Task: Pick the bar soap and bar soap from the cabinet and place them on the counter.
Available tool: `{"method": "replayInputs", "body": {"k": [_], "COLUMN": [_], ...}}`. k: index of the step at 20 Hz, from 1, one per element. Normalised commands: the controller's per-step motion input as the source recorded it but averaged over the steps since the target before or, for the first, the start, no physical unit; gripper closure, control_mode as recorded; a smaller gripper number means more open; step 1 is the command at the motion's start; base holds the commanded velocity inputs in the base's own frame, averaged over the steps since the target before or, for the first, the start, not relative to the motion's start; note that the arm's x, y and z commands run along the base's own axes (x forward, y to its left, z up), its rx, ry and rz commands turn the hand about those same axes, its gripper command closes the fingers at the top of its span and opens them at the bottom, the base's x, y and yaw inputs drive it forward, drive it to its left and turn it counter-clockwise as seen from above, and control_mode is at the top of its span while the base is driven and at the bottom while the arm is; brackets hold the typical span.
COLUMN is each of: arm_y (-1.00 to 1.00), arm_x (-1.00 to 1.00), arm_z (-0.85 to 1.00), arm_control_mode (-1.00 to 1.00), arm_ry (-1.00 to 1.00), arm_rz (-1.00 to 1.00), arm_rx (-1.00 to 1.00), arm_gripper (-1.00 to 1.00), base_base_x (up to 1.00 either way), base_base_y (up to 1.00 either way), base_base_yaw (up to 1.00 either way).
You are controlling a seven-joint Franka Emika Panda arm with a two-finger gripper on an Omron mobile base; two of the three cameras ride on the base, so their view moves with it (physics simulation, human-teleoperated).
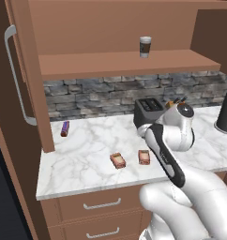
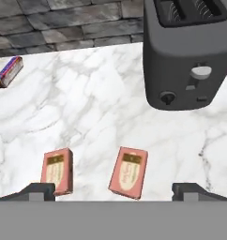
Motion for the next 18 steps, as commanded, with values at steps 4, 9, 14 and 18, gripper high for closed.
{"method": "replayInputs", "body": {"k": [4, 9, 14, 18], "arm_y": [0.0, -0.01, 0.0, 0.0], "arm_x": [-0.35, -0.41, -0.44, -0.52], "arm_z": [0.99, 0.94, 0.88, 0.77], "arm_control_mode": [-1.0, -1.0, -1.0, -1.0], "arm_ry": [-0.13, -0.18, -0.22, -0.23], "arm_rz": [0.03, 0.03, 0.03, 0.03], "arm_rx": [0.01, 0.0, 0.0, 0.0], "arm_gripper": [-1.0, -1.0, -1.0, -1.0], "base_base_x": [0.0, 0.0, 0.0, 0.0], "base_base_y": [0.0, 0.0, 0.0, 0.0], "base_base_yaw": [0.0, 0.0, 0.0, 0.0]}}
